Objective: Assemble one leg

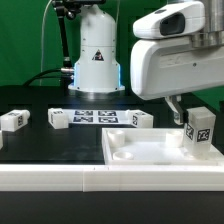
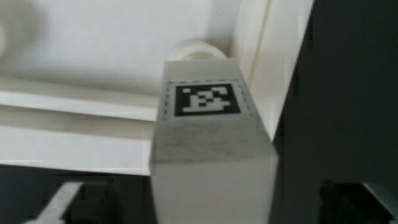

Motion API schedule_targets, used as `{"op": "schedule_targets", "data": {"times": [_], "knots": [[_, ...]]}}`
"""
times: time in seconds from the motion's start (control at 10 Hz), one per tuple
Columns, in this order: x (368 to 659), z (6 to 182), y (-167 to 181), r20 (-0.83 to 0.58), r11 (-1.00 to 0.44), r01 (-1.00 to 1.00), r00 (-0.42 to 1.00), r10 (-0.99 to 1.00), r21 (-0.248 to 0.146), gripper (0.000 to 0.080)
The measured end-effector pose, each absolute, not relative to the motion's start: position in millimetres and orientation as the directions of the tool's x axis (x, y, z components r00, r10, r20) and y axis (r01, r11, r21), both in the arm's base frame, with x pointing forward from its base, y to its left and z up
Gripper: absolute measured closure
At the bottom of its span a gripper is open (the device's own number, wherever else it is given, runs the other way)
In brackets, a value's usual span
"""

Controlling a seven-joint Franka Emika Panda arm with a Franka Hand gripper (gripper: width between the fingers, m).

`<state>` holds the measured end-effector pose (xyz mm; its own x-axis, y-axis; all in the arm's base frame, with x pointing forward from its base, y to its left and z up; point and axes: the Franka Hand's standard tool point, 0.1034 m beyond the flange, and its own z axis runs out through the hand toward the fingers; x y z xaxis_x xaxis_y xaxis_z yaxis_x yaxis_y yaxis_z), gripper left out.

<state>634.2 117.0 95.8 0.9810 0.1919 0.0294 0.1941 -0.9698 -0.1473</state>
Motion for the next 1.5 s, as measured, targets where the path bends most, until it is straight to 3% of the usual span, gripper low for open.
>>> {"op": "schedule_targets", "data": {"times": [0.1,0.2,0.7,1.1,1.5], "knots": [[634.2,95.7,117.1,0.029,-0.97,0.194,0.981,0.192,-0.147,0.0422],[634.3,95.7,116.9,0.029,-0.97,0.194,0.981,0.192,-0.147,0.0511],[631.6,95.6,117.6,0.029,-0.979,0.138,0.99,0.135,-0.148,0.051],[624.5,95.0,110.7,0.035,-0.961,-0.231,0.971,-0.238,-0.153,0.0509],[623.9,94.7,104.8,0.027,-0.826,-0.538,0.835,-0.55,-0.169,0.0508]]}}
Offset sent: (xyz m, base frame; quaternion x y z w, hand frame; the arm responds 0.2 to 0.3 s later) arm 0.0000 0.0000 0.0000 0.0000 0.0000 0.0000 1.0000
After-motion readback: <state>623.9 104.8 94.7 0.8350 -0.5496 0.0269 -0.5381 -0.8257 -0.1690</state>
